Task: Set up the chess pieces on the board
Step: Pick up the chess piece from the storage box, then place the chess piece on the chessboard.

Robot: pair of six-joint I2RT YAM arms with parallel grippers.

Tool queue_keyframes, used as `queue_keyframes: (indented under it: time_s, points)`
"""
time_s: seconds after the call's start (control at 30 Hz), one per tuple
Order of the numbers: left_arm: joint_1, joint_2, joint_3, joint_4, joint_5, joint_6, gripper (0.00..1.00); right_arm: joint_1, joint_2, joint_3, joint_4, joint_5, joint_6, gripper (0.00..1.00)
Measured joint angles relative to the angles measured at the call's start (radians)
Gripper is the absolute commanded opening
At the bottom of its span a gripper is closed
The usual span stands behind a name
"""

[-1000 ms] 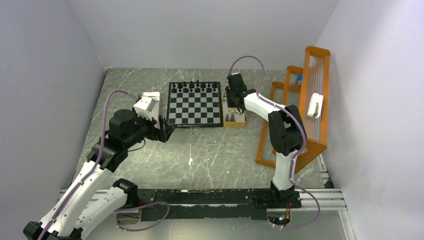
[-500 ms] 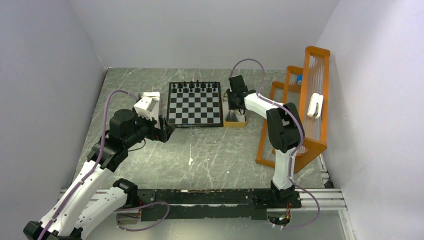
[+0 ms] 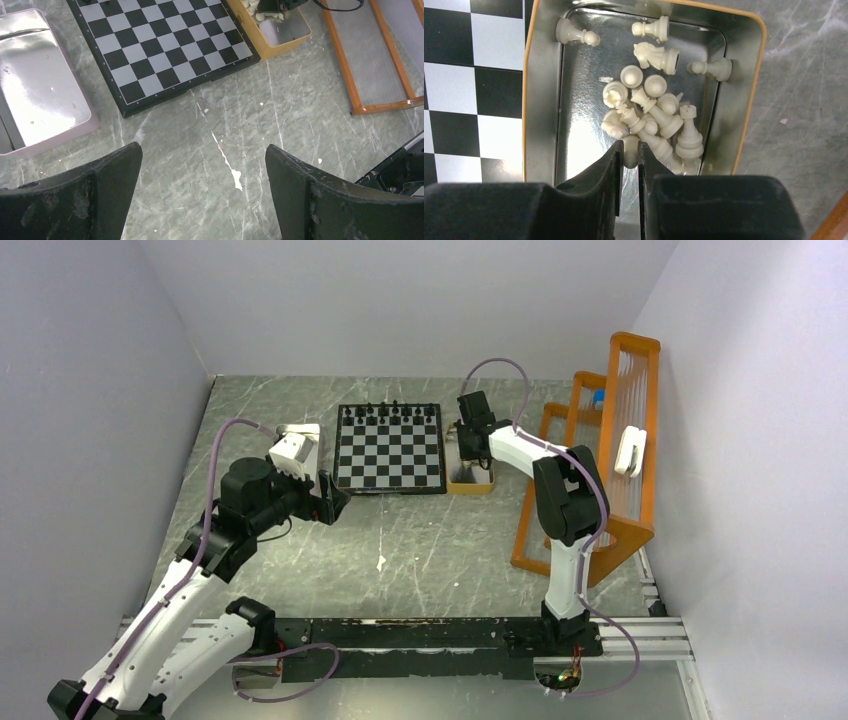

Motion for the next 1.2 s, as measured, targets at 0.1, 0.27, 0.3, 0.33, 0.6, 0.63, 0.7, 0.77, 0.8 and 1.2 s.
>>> queue_keyframes:
  time_s: [0.1,0.27,0.3,0.33,0.6,0.63,0.7,0.77,0.8,1.2]
  points:
    - [0.0,0.0,0.0,0.0,0.0,0.0,0.97,0.0,-0.015,0.0,-0.02,0.015,0.005,0.15]
    - [0.0,0.002,0.0,0.0,0.0,0.0,0.98,0.004,-0.067,0.0,-0.043,0.038,0.018,0.13]
    - [0.0,0.003,0.0,0.0,0.0,0.0,0.97,0.005,-0.076,0.0,-0.047,0.039,0.019,0.13]
    - [0.0,0.006,0.0,0.0,0.0,0.0,0.98,0.01,-0.089,0.0,-0.051,0.041,0.021,0.13]
    - [0.0,0.01,0.0,0.0,-0.008,0.0,0.97,0.059,-0.172,0.0,-0.079,0.036,0.039,0.12]
    - [0.0,0.01,0.0,-0.001,-0.013,0.0,0.98,0.072,-0.183,0.0,-0.081,0.033,0.042,0.12]
    - [0.0,0.008,0.0,-0.002,-0.027,0.0,0.98,0.099,-0.201,0.0,-0.081,0.026,0.047,0.12]
    - [0.0,0.003,0.0,-0.005,-0.043,0.0,0.98,0.134,-0.219,0.0,-0.081,0.019,0.055,0.12]
    - [0.0,0.001,0.0,-0.008,-0.051,0.0,0.98,0.152,-0.226,0.0,-0.081,0.018,0.059,0.12]
    - [0.001,-0.086,0.0,-0.049,-0.222,-0.013,0.97,0.371,-0.166,0.066,-0.082,0.02,0.084,0.12]
